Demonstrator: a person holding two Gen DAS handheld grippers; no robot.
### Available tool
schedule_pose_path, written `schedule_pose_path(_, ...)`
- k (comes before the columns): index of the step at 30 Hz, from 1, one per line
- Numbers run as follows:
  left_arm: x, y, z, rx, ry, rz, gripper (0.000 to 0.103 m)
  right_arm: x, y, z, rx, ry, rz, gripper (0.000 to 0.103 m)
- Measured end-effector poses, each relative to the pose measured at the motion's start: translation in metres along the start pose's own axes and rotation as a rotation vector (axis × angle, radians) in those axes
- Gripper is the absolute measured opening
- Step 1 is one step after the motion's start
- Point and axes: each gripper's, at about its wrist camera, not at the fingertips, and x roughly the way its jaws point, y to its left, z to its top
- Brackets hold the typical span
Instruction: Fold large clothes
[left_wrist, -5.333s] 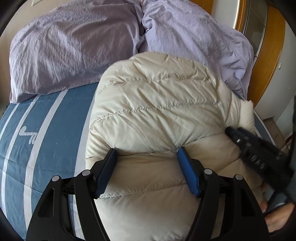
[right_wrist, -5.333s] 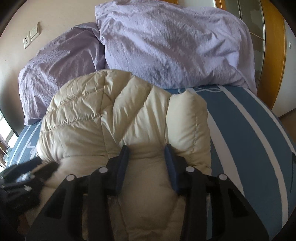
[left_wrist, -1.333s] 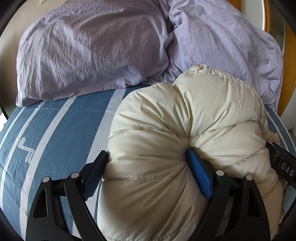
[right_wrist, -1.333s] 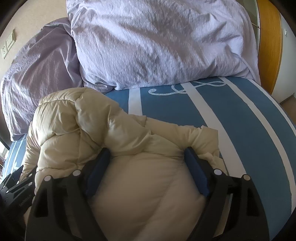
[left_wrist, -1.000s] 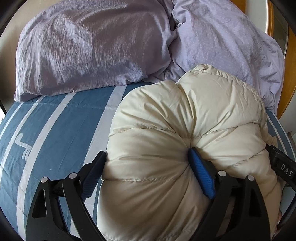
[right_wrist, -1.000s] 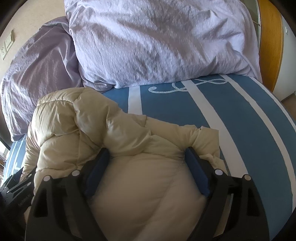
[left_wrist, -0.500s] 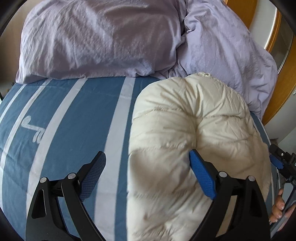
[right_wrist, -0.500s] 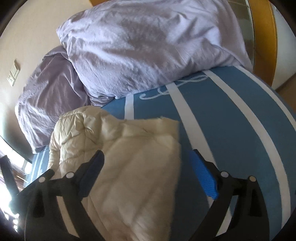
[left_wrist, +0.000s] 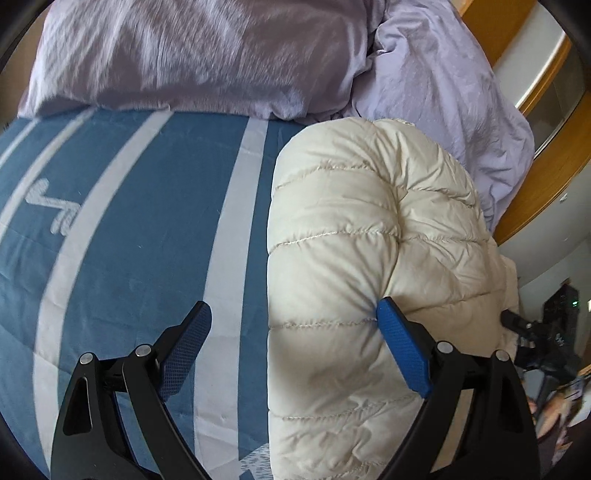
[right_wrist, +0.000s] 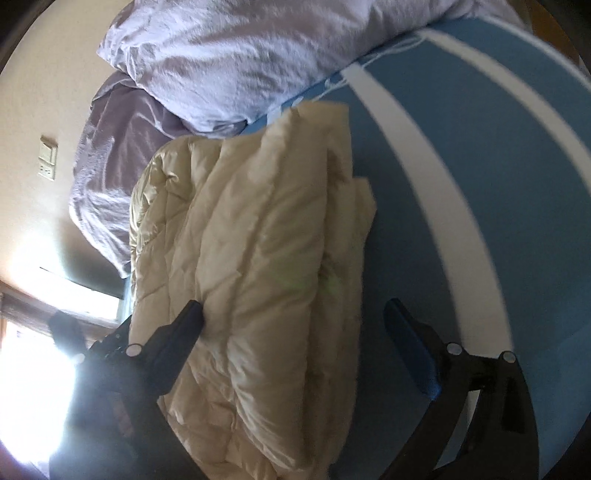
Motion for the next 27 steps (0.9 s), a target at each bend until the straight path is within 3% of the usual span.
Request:
schedule_pose_path(5, 0.01, 0.008, 0.002, -0.048, 0.035, -0.065, 0.093, 0.011, 0.009, -0.001, -0.033, 0.012, 0.041, 0.1)
schedule_pose_path(11, 0.025, 0.021, 0.001, -0.155, 0.071, -0.205, 0.093, 0.02, 0.018, 0.0, -0.068, 0.001, 0.087, 0.097)
schedule_pose_path(14, 0.027, 0.018, 0.0, -0.156, 0.07, -0.239, 0.091, 0.024, 0.017, 0.001, -0.06, 0.004, 0.129, 0.084)
schedule_pose_path(19, 0.028, 0.015, -0.001, -0.18, 0.06, -0.328, 0.065, 0.023, 0.021, 0.002, -0.066, -0.011, 0.213, 0.051)
schedule_pose_path(23, 0.016, 0.01, 0.0, -0.144, 0.028, -0.339, 0.047, 0.02, 0.037, 0.007, -0.095, -0.022, 0.219, 0.038)
schedule_pose_path(27, -0.003, 0.015, 0.007, -0.134, -0.027, -0.347, 0.042, 0.025, 0.061, 0.018, -0.137, -0.026, 0.232, 0.033)
